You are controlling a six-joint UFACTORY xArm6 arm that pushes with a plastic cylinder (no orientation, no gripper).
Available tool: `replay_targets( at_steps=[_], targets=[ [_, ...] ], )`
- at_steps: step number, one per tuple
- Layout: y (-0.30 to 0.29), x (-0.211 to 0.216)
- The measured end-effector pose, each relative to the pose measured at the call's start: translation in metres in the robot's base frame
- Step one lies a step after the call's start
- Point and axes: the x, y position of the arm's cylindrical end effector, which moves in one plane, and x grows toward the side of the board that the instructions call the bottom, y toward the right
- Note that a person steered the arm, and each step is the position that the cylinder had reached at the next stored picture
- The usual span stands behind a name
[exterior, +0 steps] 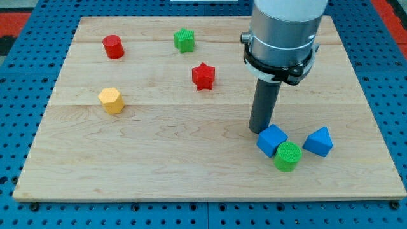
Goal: Move the red star to the top of the blue cube
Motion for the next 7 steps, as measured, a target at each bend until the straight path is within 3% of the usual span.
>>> replay_targets(
  at_steps=[1,2,3,4,5,7],
  targets=[
    [-0.007,-0.080],
    [0.027,-0.125],
    [0.019,-0.175],
    [-0.043,-0.203],
    [-0.075,-0.140],
    [-0.165,-0.122]
  ],
)
